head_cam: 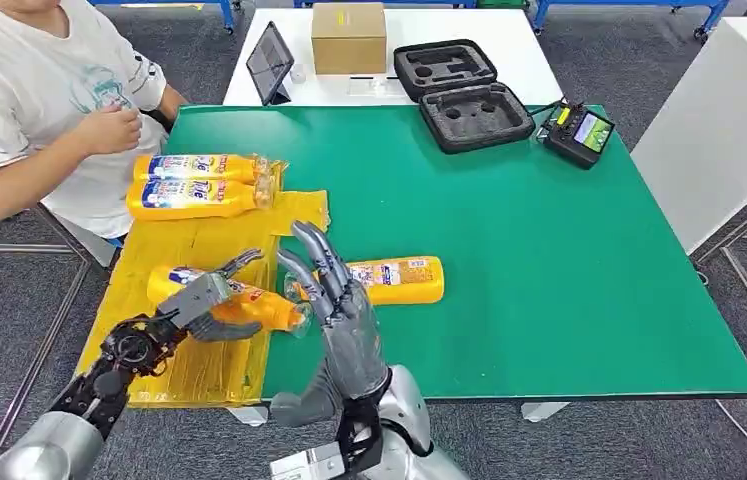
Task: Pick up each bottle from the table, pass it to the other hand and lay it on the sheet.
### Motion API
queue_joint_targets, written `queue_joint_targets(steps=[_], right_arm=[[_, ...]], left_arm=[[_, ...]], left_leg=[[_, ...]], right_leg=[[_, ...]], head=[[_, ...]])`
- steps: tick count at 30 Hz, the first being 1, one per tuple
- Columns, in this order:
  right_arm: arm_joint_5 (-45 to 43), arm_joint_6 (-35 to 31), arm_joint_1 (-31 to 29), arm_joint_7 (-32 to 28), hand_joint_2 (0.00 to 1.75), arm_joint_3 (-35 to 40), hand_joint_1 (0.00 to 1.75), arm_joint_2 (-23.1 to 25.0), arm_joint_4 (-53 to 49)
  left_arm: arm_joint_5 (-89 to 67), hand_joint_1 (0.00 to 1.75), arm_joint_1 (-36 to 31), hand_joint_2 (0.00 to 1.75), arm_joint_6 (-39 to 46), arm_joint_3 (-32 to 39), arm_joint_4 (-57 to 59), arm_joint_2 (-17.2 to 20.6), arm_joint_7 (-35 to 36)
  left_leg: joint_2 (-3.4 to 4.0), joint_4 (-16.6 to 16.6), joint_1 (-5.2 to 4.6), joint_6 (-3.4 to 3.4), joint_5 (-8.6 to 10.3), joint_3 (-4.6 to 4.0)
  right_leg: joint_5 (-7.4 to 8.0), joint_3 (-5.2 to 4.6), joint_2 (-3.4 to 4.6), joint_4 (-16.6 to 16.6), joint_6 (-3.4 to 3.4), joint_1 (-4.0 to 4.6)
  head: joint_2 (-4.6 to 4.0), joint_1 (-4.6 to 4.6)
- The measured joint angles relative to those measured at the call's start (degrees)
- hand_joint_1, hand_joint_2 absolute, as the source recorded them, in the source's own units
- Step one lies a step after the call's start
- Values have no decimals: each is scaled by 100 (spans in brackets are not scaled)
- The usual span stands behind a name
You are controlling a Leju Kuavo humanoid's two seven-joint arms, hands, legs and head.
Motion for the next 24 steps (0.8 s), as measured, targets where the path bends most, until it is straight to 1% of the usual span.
queue_joint_targets(steps=[3,7,14,24], right_arm=[[42,-2,7,0,0,-9,0,2,44],[35,-2,25,0,0,-29,0,0,83],[11,-2,30,0,0,-33,0,0,149],[11,-2,31,0,0,-31,0,0,177]], left_arm=[[703,0,75,0,-407,250,-139,-24,278],[1124,0,208,0,-587,433,-308,-24,410],[1404,0,394,0,-463,618,-553,-61,322],[1417,0,450,0,-383,671,-623,-90,292]], left_leg=[[1,0,-1,0,0,-3],[1,2,-2,0,0,-12],[3,1,-1,-1,0,-31],[3,2,-2,-1,0,-42]], right_leg=[[1,-2,1,0,1,-1],[1,-12,0,0,2,-1],[1,-35,2,0,2,1],[1,-44,1,0,2,0]], head=[[0,0],[0,0],[0,0],[0,0]])
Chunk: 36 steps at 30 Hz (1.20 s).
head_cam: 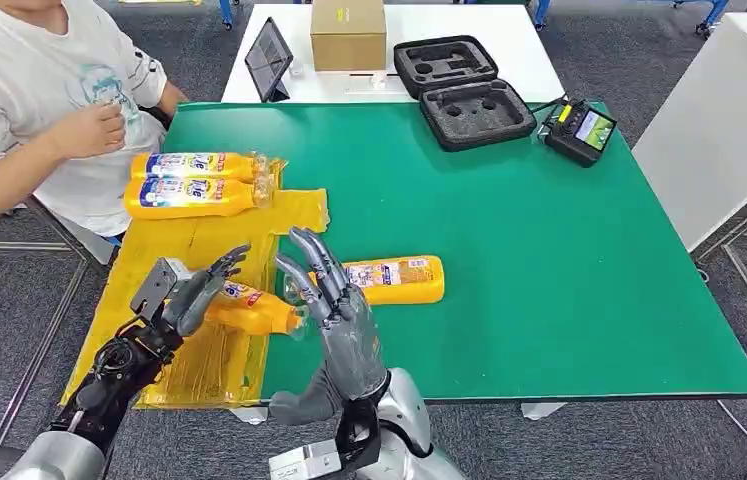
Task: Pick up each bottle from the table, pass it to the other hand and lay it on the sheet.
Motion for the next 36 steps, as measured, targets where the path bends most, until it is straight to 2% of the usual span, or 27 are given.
queue_joint_targets(steps=[5,7,13,14,18,25,27,28,29,32,36], right_arm=[[13,0,0,0,0,0,0,2,20],[20,0,0,0,0,0,0,2,26],[125,0,16,0,0,-55,0,13,41],[127,0,23,0,175,-77,0,15,41],[127,0,42,0,175,-144,0,22,41],[508,0,126,15,175,-369,0,44,46],[944,46,124,364,175,-496,0,46,127],[1379,107,81,832,175,-572,0,29,244],[1669,153,44,1153,175,-625,0,9,328],[2088,370,-93,1743,175,-785,0,-105,584],[2780,1258,-756,2952,175,-1016,0,-415,1382]], left_arm=[[-85,0,135,0,1254,59,-307,-94,-626],[-381,0,218,0,2065,79,-645,-162,-925],[-802,0,558,0,3858,-274,-2005,-251,-1047],[-831,0,618,0,4122,-379,-2226,-251,-1050],[-695,0,830,0,4799,-783,-2982,-219,-1054],[-463,0,1295,0,4956,-1067,-3716,-146,-1054],[-424,0,1434,0,4969,-1067,-3814,-138,-1054],[-411,0,1509,0,4962,-1062,-3868,-135,-1052],[-406,0,1570,175,4958,-1058,-3902,-133,-1052],[-404,0,1732,175,4947,-1047,-3985,-129,-1052],[-358,0,1851,175,4783,-993,-3991,-127,-1052]], left_leg=[[0,2,0,0,1,-9],[0,2,0,0,2,-16],[1,3,-1,0,-1,-28],[1,3,-1,1,-2,-32],[1,3,-1,1,-3,-36],[2,2,0,0,-4,-36],[2,1,0,0,-4,-37],[5,1,0,-1,-5,-36],[5,1,0,-1,-4,-36],[0,1,-1,1,-2,-44],[1,3,-5,14,7,-43]], right_leg=[[1,-14,1,0,1,0],[1,-18,1,0,1,0],[1,-31,1,0,2,0],[1,-34,1,0,2,0],[0,-37,1,-1,2,0],[0,-40,2,-1,2,0],[0,-40,2,-1,1,0],[0,-41,3,-1,1,0],[0,-42,3,-1,1,0],[0,-42,-1,-1,5,0],[5,-42,-1,-1,8,-4]], head=[[0,0],[0,0],[0,0],[0,0],[0,0],[0,0],[0,0],[0,-4],[0,-4],[0,-2],[0,-2]])
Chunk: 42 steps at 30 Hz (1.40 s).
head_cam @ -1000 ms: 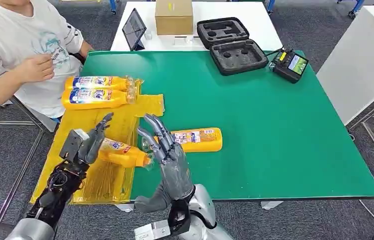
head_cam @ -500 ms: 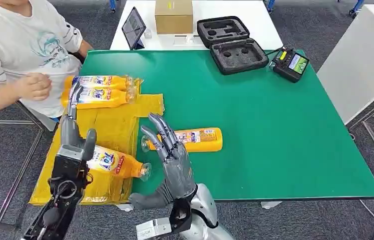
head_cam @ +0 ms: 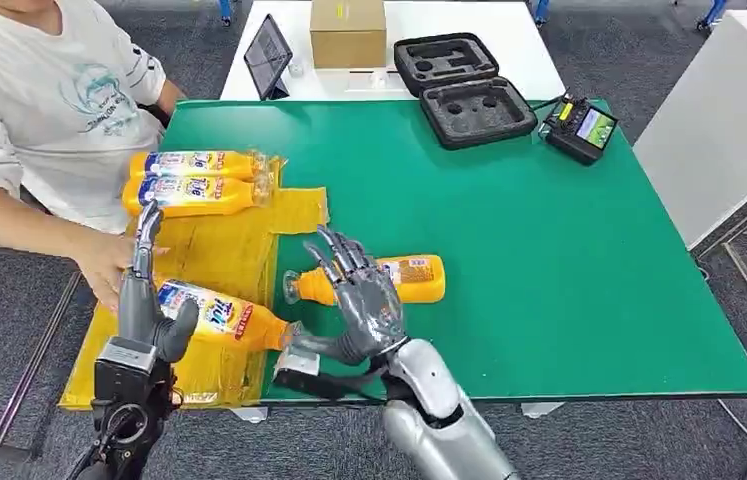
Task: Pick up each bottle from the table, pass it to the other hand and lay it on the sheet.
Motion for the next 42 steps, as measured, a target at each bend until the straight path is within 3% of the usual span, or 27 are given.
queue_joint_targets(steps=[7,12,20,23,42], right_arm=[[132,237,-741,175,175,-239,0,-350,1017],[534,694,-1299,639,175,-232,0,-508,1851],[634,1157,-2243,403,175,-208,0,-613,3165],[414,1493,-2411,128,175,-208,0,-578,3496],[25,2238,-2655,-198,175,-228,0,-390,4303]], left_arm=[[17,0,69,175,-92,103,0,0,0],[112,0,72,175,-223,155,11,0,0],[166,0,60,175,-444,245,155,-20,0],[170,0,22,175,-533,245,249,-35,2],[232,0,-184,175,-739,243,607,-116,2]], left_leg=[[0,2,-6,6,4,-2],[0,2,-6,6,3,-12],[0,3,-6,6,5,-12],[0,3,-6,6,5,-13],[1,4,-6,6,5,-15]], right_leg=[[5,-1,-1,1,7,-7],[5,-12,-1,1,7,-6],[7,-12,-2,2,8,-6],[7,-13,-1,2,9,-6],[7,-17,0,2,9,-6]], head=[[0,0],[0,-2],[0,0],[0,0],[0,0]])
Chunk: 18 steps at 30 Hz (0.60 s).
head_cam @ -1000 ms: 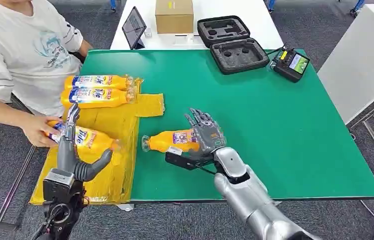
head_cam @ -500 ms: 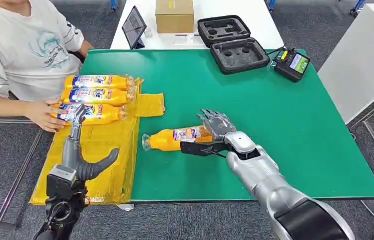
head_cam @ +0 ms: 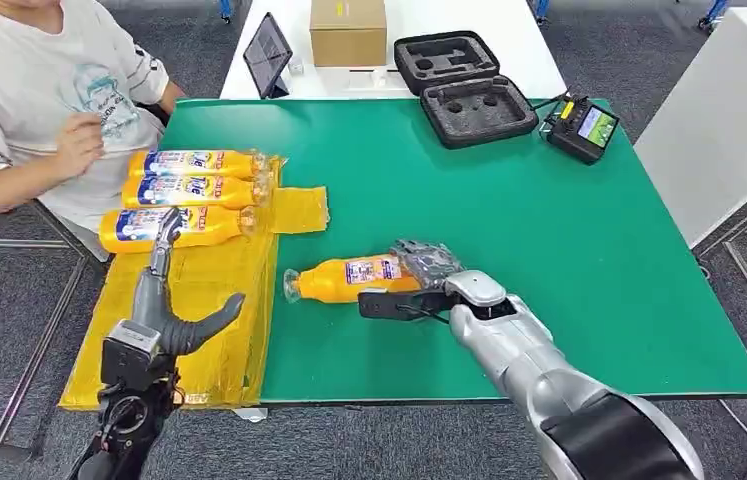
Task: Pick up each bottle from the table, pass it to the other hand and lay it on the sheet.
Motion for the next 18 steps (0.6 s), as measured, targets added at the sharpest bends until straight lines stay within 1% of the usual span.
queue_joint_targets(steps=[3,4,5,6,7,8,9,11,12,18], right_arm=[[-103,175,-41,-52,175,-11,0,24,105],[-132,226,-43,-83,175,-20,16,29,132],[-153,263,-46,-101,175,-31,110,35,149],[-166,276,-51,-112,175,-44,154,40,160],[-205,331,-54,-147,175,-48,159,42,207],[-227,359,-64,-184,175,-59,169,44,249],[-236,368,-83,-195,175,-70,171,44,278],[-256,394,-95,-212,175,-101,171,46,319],[-271,394,-95,-232,175,-107,175,46,324],[-420,383,-91,-481,175,-177,175,46,335]], left_arm=[[11,0,-61,175,-120,0,94,-4,2],[13,0,-88,175,-142,-2,134,-11,2],[18,0,-113,175,-171,-2,162,-15,0],[18,0,-133,175,-182,-2,184,-20,2],[22,0,-173,175,-197,-4,230,-33,2],[24,0,-207,175,-214,-4,289,-50,2],[28,0,-235,175,-221,-4,332,-59,2],[57,0,-259,175,-234,-4,383,-70,0],[61,0,-267,175,-247,-4,396,-74,2],[116,0,-295,175,-335,7,499,-81,0]], left_leg=[[1,0,0,0,0,0],[0,0,0,0,0,0],[0,0,0,0,0,0],[1,0,0,0,0,0],[1,0,0,0,0,0],[1,0,0,0,0,0],[1,0,0,0,0,1],[1,0,0,0,0,2],[1,0,0,0,0,2],[1,0,0,0,0,4]], right_leg=[[0,-1,-2,0,0,0],[-1,-1,-2,0,0,0],[0,0,-1,0,0,0],[0,-1,-1,0,0,0],[0,0,0,0,0,0],[0,0,0,0,0,0],[0,0,0,-1,0,0],[0,1,0,-1,0,0],[0,1,0,-1,0,0],[0,1,2,0,0,0]], head=[[0,0],[0,0],[0,-2],[0,0],[0,0],[0,0],[0,0],[0,0],[0,0],[0,-2]])
